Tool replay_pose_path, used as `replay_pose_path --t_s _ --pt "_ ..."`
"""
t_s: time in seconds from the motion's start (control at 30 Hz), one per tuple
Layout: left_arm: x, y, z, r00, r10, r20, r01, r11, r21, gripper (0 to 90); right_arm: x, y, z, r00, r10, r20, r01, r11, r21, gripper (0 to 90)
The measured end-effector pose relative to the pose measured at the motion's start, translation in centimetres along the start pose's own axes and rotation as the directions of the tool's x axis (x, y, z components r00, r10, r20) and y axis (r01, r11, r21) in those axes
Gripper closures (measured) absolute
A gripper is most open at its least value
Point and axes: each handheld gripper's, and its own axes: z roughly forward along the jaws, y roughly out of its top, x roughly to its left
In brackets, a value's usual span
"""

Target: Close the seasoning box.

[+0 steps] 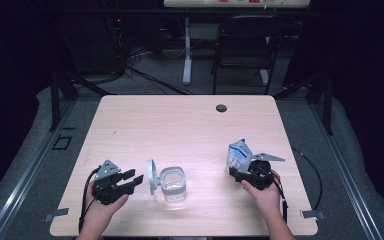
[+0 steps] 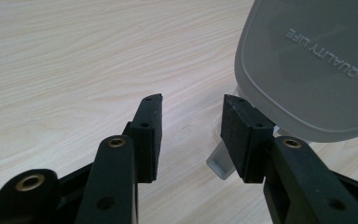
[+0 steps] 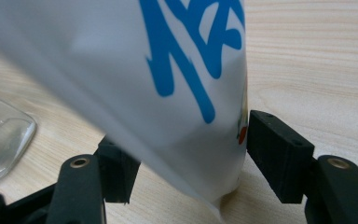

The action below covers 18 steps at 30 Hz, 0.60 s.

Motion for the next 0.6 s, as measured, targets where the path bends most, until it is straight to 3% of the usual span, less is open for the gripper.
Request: replay_pose_path --t_s 0.6 --pt "-0.02 0.0 0.02 1.0 -0.005 0.001 0.005 1.0 -0.002 59.1 -0.1 -0.71 0.76 0.9998 0.018 -0.002 -0.018 1.0 0.006 37.5"
